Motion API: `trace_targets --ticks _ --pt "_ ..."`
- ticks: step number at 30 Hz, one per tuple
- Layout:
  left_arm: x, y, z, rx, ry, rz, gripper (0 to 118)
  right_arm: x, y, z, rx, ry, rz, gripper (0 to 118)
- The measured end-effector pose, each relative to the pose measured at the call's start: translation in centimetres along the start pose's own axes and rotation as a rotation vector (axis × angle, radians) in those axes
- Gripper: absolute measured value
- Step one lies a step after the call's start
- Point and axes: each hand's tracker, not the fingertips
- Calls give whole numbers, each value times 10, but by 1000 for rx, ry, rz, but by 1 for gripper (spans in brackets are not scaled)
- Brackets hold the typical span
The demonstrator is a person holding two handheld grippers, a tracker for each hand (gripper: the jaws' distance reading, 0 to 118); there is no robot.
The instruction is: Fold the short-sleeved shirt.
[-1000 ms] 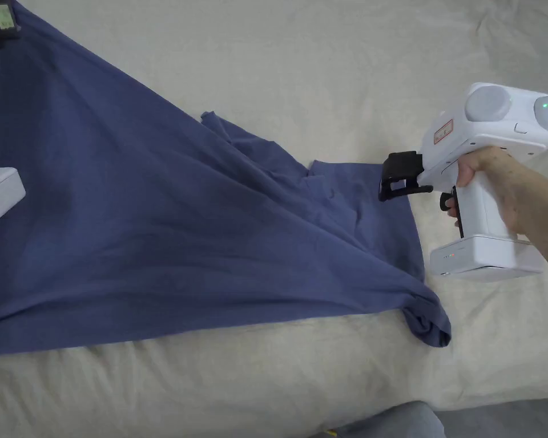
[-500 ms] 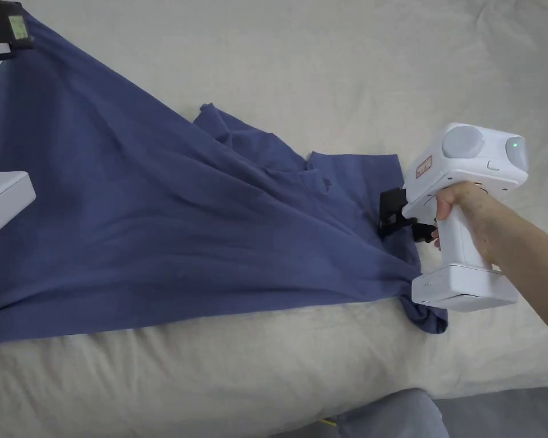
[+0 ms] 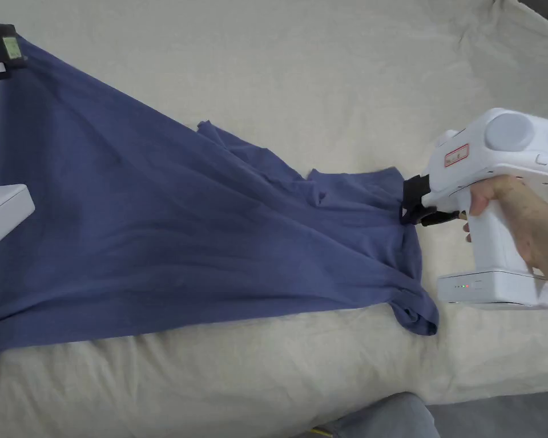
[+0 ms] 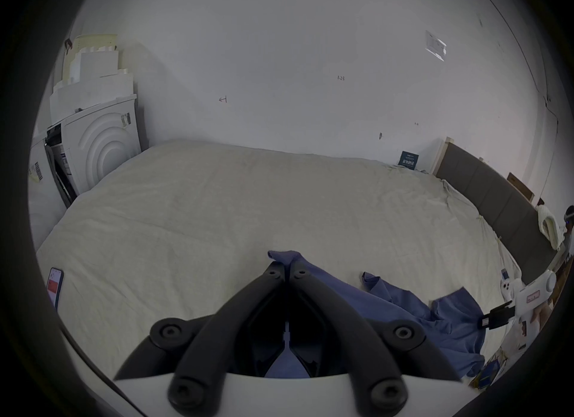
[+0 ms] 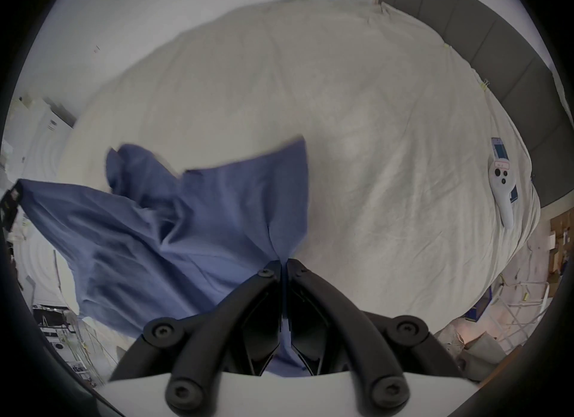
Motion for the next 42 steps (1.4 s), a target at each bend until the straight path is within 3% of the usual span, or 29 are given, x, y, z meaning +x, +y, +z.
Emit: trace_targets --ticks 13,21,27,34,39,42 --pt "-38 50 72 175 68 146 0 -12 32 179 429 112 81 1" --pt "-56 111 155 394 139 130 0 -34 40 285 681 164 128 1" --pt "-62 164 188 471 210 68 0 -62 69 342 811 127 190 1" --pt "-58 229 164 480 307 80 0 -106 125 367 898 6 245 1" --pt "-35 266 118 480 425 27 0 -133 183 360 945 -85 215 1" --pt "-25 293 89 511 442 68 0 -148 220 362 1028 -123 172 1"
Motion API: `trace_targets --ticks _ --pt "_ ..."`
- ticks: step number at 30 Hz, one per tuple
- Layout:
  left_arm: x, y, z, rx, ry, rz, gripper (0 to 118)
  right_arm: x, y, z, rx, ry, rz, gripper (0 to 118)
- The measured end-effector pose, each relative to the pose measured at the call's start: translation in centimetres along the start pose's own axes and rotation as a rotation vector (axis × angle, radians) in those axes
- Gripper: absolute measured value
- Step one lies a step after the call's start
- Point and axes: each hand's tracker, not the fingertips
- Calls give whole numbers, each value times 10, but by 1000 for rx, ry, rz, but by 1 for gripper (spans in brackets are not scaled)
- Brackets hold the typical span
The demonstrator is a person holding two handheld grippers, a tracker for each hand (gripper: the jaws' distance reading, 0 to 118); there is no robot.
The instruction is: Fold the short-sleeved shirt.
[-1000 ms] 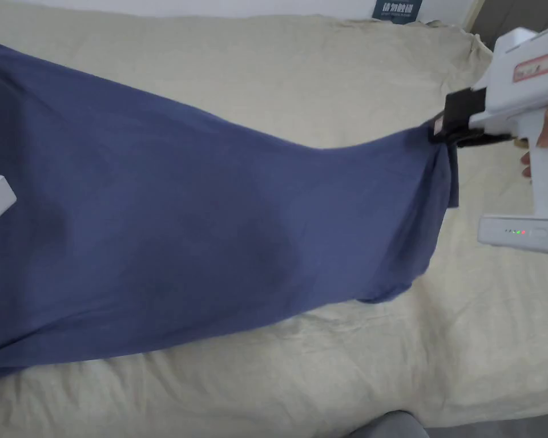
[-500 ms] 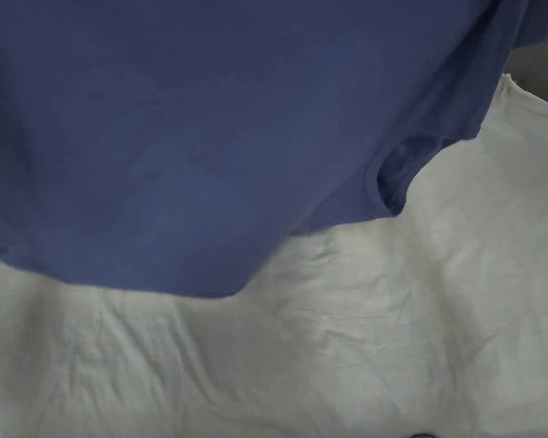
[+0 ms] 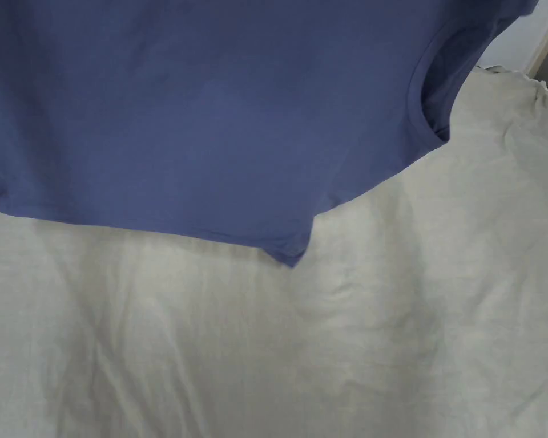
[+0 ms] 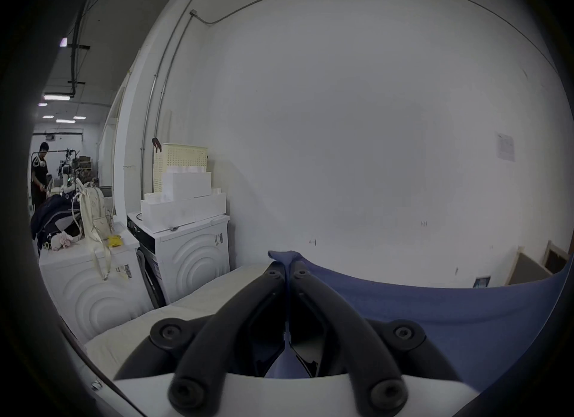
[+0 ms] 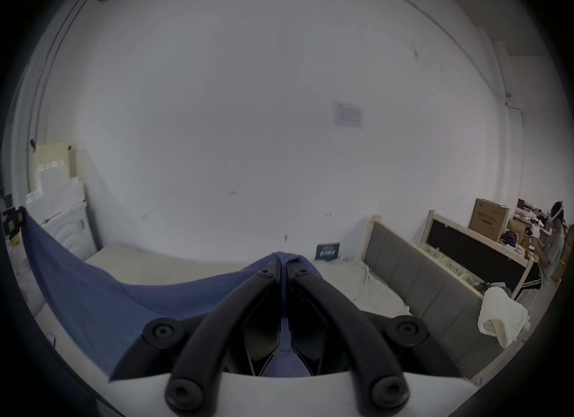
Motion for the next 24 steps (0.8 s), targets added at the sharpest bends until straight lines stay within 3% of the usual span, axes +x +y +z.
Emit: trace_targets --ticks 8,13,18,24 --pt "66 23 -65 168 42 28 0 -17 66 -62 196 -133 -27 1" --pt "88 12 -92 196 47 60 0 -22 69 -78 287 -140 -42 1" --pt "94 -29 -113 152 40 56 0 -27 36 -100 277 -117 -23 1" --pt "89 -116 -129 -5 27 -43 0 -33 -49 -135 84 -45 -34 1"
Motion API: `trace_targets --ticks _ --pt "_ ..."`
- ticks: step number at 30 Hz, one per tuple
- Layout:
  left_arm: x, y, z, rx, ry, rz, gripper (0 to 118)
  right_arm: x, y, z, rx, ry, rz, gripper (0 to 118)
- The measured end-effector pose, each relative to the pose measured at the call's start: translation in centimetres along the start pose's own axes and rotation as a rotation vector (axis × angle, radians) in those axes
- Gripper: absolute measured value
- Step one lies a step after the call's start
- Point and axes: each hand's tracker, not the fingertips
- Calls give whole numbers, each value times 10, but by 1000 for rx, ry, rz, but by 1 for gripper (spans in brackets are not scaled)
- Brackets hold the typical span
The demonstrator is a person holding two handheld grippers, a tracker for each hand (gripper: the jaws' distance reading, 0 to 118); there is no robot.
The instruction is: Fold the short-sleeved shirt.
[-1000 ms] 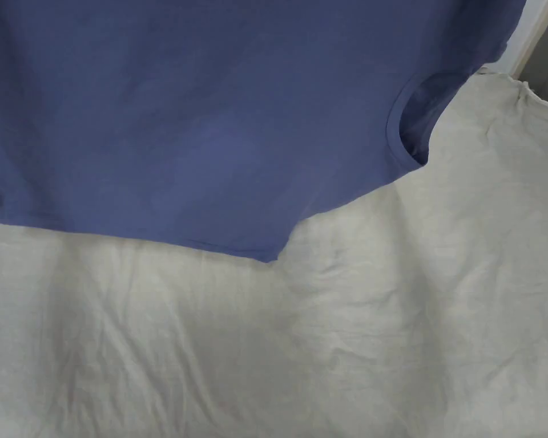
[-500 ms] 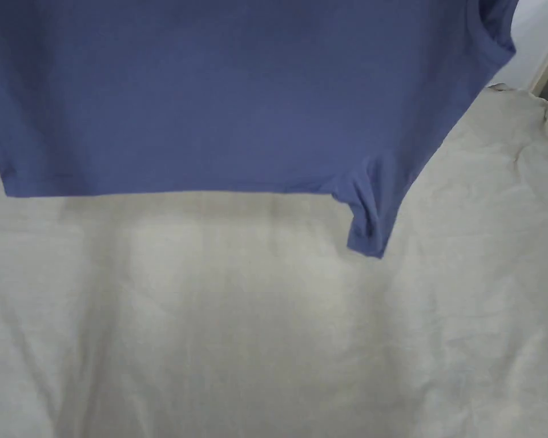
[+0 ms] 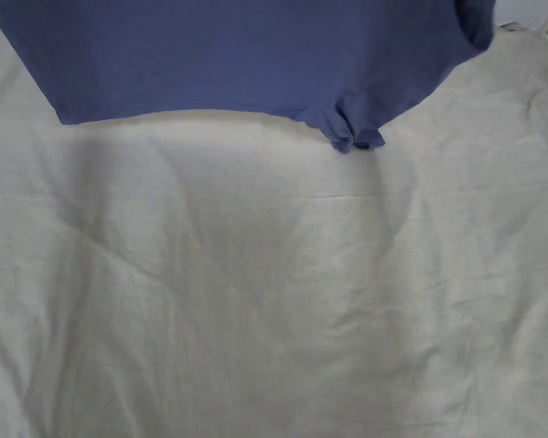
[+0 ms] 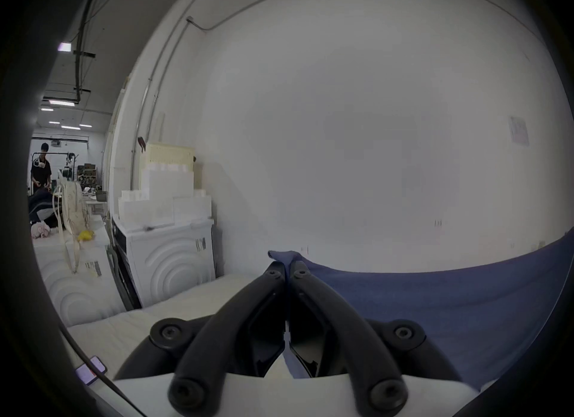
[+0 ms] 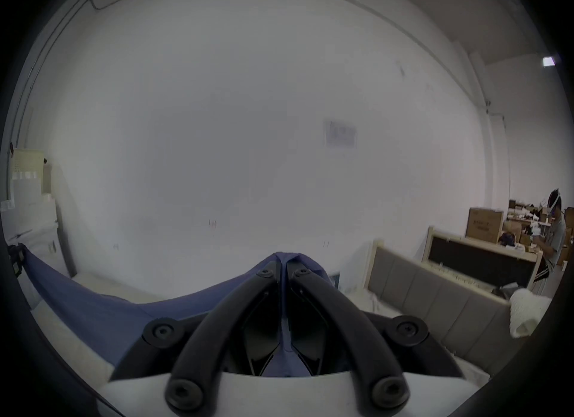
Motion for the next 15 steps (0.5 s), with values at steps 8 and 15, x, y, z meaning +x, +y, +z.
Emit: trace_targets --ticks 8,15 --pt "-25 -142 14 -251 -23 -64 0 4 -160 -8 -319 39 -10 1" --pt "-63 -240 55 -452 -30 -60 0 24 -282 34 -541 56 -95 1"
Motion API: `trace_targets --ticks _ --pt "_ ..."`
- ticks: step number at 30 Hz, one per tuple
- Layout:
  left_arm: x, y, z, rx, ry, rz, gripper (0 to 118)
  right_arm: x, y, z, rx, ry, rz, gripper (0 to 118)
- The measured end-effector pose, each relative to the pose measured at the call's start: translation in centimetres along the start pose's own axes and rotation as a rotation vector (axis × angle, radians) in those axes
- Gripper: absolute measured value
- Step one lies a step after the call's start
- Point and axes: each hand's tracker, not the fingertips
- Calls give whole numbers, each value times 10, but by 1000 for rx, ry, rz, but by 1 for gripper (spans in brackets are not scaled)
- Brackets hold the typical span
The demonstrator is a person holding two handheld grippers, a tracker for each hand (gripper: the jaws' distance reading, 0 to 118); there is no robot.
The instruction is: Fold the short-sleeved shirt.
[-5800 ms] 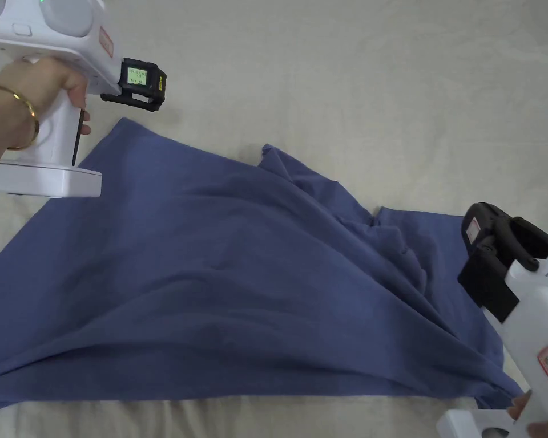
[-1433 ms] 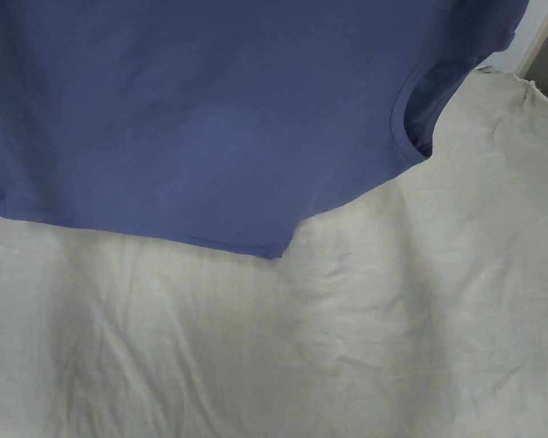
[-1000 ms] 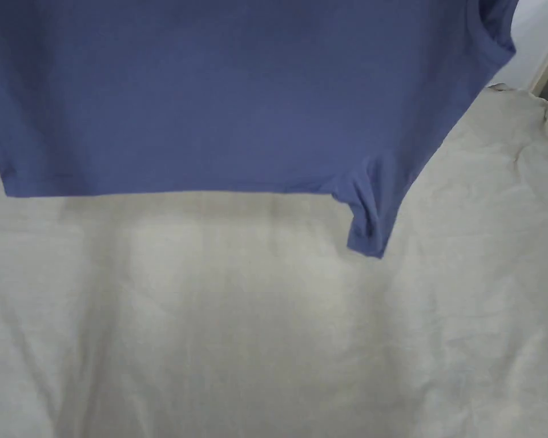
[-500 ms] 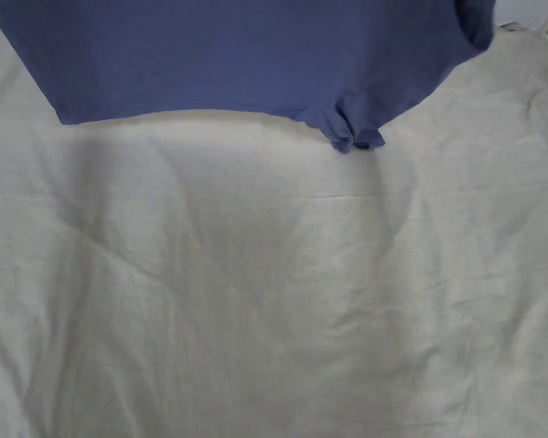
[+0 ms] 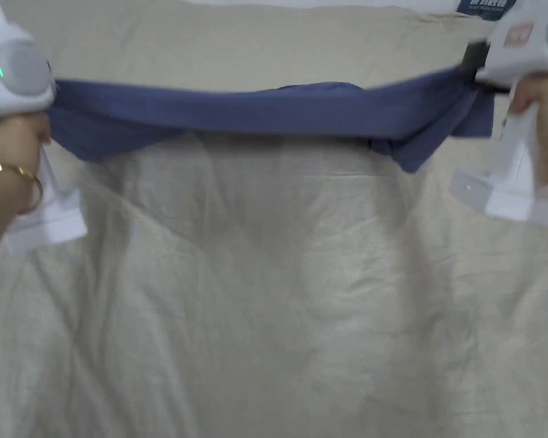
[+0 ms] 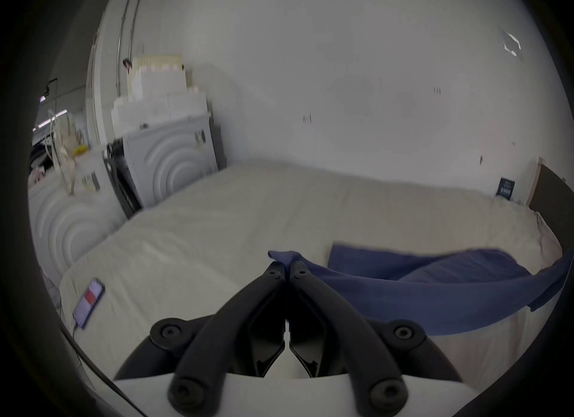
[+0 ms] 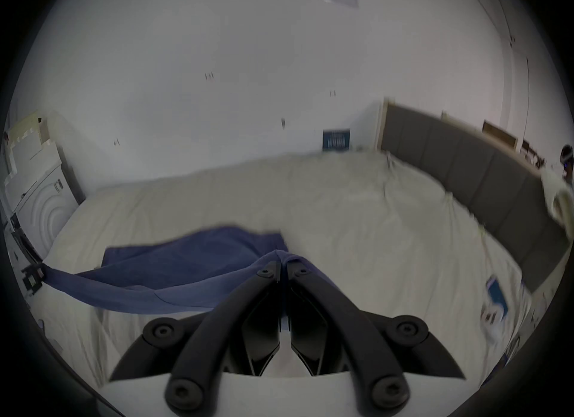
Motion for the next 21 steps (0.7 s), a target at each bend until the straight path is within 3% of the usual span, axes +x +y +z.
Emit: trace_targets --ticks 2,9,16,21 --pt "-9 -26 5 -45 8 4 0 9 -33 1 -66 17 -55 1" --pt "-33 -86 59 -90 -28 -33 0 33 -122 27 -178 6 -9 1" --pt "-66 -122 128 -63 -84 -48 0 69 -167 88 -174 25 -70 1" --pt "-91 -145 168 -31 -104 -58 0 89 -188 130 -138 56 -47 1"
